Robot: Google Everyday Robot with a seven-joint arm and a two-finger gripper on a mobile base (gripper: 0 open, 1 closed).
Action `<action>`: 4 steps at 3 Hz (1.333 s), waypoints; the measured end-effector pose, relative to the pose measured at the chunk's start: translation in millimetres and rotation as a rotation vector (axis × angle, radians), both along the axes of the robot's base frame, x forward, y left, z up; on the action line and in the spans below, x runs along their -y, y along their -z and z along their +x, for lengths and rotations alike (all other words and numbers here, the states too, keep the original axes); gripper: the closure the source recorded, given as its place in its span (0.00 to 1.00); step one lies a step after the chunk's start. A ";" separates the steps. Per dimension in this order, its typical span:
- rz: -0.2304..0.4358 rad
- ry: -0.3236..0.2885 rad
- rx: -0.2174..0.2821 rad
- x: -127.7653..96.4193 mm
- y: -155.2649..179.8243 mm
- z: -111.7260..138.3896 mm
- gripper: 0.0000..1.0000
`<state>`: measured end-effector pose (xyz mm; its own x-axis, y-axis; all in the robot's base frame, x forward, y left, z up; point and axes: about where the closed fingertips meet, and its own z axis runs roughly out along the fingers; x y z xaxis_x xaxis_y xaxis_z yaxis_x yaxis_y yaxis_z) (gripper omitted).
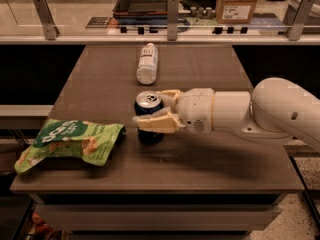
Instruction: Move pepsi can near green rice chip bag
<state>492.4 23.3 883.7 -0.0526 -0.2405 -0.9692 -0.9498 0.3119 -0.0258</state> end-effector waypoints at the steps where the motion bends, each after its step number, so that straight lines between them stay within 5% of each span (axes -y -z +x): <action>1: 0.000 0.000 0.000 -0.2 -0.1 -0.1 0.59; 3: -0.002 -0.008 0.003 -4.5 -1.3 -1.7 0.13; 4: -0.003 -0.012 0.004 -6.4 -1.9 -2.5 0.00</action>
Offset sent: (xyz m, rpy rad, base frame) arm 0.0000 0.0001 0.0001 0.0000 0.0000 0.0001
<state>489.9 29.7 885.6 -0.0462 -0.2443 -0.9686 -0.9533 0.3006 -0.0303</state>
